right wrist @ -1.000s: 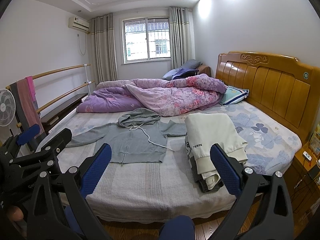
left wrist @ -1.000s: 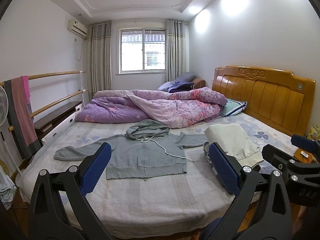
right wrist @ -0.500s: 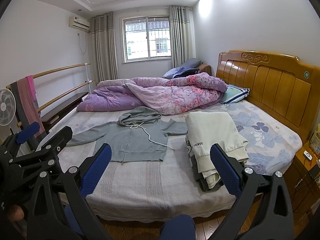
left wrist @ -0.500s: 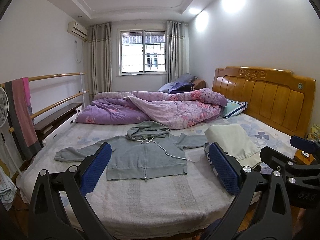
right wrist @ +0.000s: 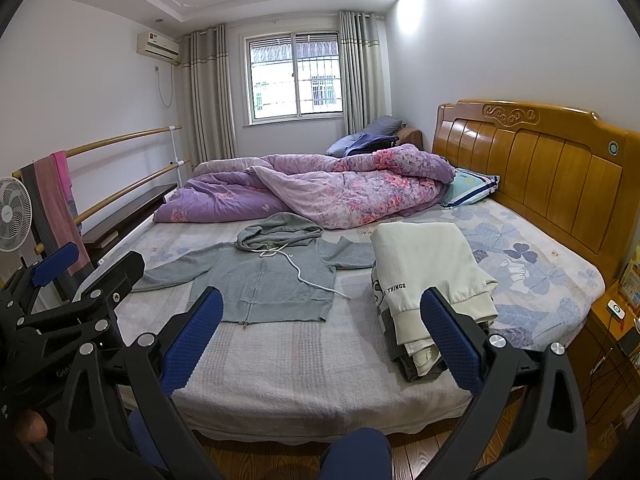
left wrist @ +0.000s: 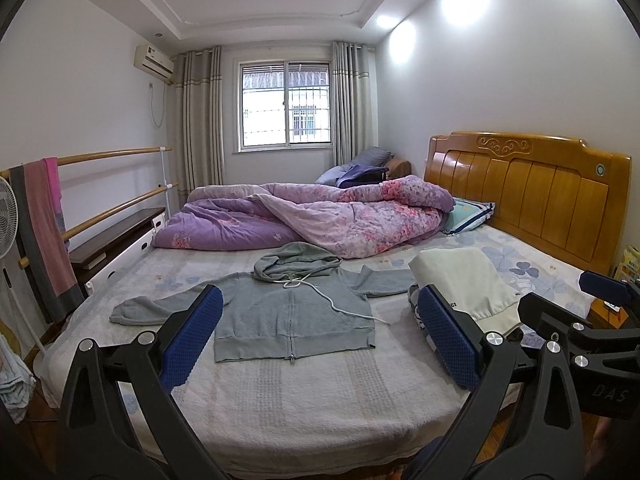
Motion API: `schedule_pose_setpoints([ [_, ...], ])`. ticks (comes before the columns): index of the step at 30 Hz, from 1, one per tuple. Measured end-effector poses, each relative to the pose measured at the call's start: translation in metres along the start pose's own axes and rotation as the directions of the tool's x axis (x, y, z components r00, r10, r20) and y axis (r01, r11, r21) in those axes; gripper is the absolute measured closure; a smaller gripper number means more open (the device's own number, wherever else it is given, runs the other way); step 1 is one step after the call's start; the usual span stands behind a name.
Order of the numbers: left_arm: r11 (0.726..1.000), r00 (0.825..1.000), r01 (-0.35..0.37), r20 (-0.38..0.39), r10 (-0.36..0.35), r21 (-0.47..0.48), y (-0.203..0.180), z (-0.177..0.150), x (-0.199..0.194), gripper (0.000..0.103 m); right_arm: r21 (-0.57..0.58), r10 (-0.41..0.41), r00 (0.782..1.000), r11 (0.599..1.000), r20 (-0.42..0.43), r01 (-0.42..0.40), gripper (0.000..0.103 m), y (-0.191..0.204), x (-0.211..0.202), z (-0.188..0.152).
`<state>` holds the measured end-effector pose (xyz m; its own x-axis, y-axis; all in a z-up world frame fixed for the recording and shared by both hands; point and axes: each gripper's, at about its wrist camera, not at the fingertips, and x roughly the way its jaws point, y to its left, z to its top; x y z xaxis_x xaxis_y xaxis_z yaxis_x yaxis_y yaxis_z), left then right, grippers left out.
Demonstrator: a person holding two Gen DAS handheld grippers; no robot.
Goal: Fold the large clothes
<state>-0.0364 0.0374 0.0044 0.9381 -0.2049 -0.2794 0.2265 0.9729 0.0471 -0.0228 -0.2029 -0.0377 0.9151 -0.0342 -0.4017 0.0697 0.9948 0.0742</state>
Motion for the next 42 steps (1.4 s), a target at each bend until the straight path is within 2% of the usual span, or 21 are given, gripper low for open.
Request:
schedule_pose_setpoints([
  [42,1.000,1.000,0.005,-0.002,-0.005,0.003,0.0014,-0.0012,0.0001,0.005,0.004,-0.002,1.000,1.000,-0.001,0.002,0.008,0.0018,-0.0015,-0.0018],
])
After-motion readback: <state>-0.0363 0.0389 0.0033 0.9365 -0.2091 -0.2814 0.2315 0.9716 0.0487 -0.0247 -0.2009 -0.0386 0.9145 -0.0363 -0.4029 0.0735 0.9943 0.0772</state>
